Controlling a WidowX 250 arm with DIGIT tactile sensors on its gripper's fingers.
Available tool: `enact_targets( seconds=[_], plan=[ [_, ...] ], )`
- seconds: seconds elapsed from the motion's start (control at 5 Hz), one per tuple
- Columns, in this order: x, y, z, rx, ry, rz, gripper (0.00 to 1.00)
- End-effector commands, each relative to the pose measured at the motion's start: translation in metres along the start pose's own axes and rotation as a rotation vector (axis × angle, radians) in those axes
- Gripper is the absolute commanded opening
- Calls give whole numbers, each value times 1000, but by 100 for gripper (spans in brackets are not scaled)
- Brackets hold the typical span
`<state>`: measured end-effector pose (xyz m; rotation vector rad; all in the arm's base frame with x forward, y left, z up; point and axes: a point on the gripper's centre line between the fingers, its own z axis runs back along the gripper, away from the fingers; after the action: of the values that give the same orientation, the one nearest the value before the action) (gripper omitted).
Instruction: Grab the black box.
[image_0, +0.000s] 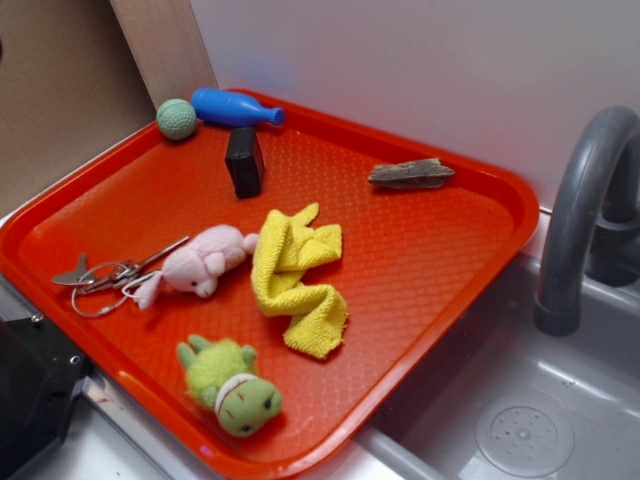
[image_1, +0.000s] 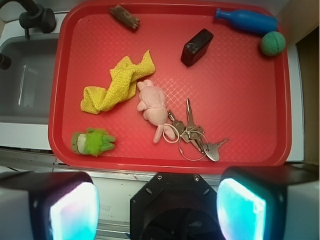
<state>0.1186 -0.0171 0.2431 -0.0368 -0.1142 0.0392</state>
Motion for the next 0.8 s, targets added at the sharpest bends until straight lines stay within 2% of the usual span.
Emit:
enact_targets(
  seconds=[0.0,0.2,0.4,0.6],
  plan=[
    [0,0,0,0,0,0,100],
    [48,17,-25,58,-47,209,100],
    [89,30,-56,113,-54,454,100],
    [129,49,-105,106,-54,707,100]
  ],
)
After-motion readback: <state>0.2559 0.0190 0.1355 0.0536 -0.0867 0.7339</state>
